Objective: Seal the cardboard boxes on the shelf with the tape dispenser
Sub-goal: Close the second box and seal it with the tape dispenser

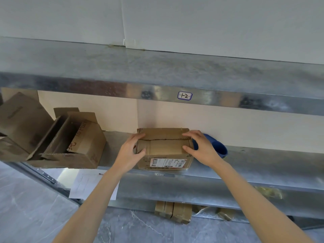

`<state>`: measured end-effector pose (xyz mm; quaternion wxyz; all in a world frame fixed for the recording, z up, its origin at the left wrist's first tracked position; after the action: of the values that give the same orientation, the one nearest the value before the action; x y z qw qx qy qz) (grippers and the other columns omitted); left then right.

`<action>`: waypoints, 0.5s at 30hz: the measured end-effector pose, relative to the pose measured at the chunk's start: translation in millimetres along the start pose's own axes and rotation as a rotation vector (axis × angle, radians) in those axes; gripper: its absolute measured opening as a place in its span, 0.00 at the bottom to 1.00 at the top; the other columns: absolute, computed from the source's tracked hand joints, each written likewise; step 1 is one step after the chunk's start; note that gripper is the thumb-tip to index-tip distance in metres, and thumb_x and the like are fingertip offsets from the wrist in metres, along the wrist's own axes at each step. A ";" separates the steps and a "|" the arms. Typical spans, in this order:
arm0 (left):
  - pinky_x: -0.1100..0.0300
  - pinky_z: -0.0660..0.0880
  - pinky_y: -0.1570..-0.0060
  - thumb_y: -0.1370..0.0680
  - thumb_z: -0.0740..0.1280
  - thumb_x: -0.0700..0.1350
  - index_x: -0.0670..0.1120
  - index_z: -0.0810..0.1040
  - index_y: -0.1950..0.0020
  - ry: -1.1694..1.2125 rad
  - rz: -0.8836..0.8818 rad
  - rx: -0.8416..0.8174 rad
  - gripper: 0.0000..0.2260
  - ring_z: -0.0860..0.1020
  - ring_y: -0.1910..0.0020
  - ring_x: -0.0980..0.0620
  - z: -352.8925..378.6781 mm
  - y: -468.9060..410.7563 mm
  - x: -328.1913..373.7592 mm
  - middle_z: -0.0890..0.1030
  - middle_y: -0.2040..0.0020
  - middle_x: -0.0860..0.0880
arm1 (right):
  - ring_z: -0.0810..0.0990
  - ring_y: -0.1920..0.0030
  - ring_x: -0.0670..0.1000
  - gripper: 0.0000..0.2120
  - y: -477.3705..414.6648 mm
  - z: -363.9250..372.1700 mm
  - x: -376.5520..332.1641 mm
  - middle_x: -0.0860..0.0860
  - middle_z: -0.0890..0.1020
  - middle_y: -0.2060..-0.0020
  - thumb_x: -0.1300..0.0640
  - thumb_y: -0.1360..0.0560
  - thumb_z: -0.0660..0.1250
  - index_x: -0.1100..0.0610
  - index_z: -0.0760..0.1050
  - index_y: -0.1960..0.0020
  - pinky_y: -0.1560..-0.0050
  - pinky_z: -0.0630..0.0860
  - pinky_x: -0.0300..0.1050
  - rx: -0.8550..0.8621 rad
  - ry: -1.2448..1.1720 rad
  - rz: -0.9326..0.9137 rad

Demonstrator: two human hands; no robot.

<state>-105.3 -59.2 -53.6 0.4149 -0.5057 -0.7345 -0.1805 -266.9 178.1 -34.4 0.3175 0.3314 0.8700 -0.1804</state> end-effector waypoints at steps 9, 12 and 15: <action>0.60 0.69 0.33 0.23 0.70 0.40 0.51 0.79 0.37 -0.012 0.077 -0.017 0.16 0.72 0.36 0.62 9.1 -0.8 1.8 0.74 0.33 0.57 | 0.70 0.39 0.46 0.14 5.0 3.7 4.2 0.45 0.72 0.43 0.47 0.25 0.71 0.51 0.78 0.42 0.51 0.73 0.42 0.169 0.177 0.005; 0.62 0.68 0.33 0.24 0.70 0.39 0.50 0.79 0.38 -0.034 0.085 -0.002 0.15 0.72 0.36 0.61 11.0 -3.2 5.4 0.75 0.34 0.56 | 0.68 0.32 0.49 0.21 4.1 9.8 0.0 0.46 0.70 0.34 0.45 0.24 0.69 0.48 0.73 0.33 0.41 0.74 0.45 0.178 0.215 -0.088; 0.53 0.68 0.32 0.26 0.73 0.43 0.48 0.80 0.40 -0.153 0.101 0.080 0.14 0.70 0.32 0.53 12.8 -7.3 9.4 0.77 0.38 0.53 | 0.62 0.25 0.50 0.25 0.9 22.8 -1.8 0.46 0.65 0.26 0.38 0.22 0.61 0.44 0.68 0.27 0.31 0.69 0.50 0.071 0.201 -0.091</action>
<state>-118.6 -48.0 -52.6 0.3859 -0.5374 -0.7444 -0.0906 -255.5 165.9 -50.0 0.2081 0.3189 0.9047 -0.1912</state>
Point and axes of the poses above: each hand's wrist, its own y-axis away from the middle knuckle, its own z-axis out of the palm, x = y × z, the point moved 3 cm from there along -y, towards the middle knuckle
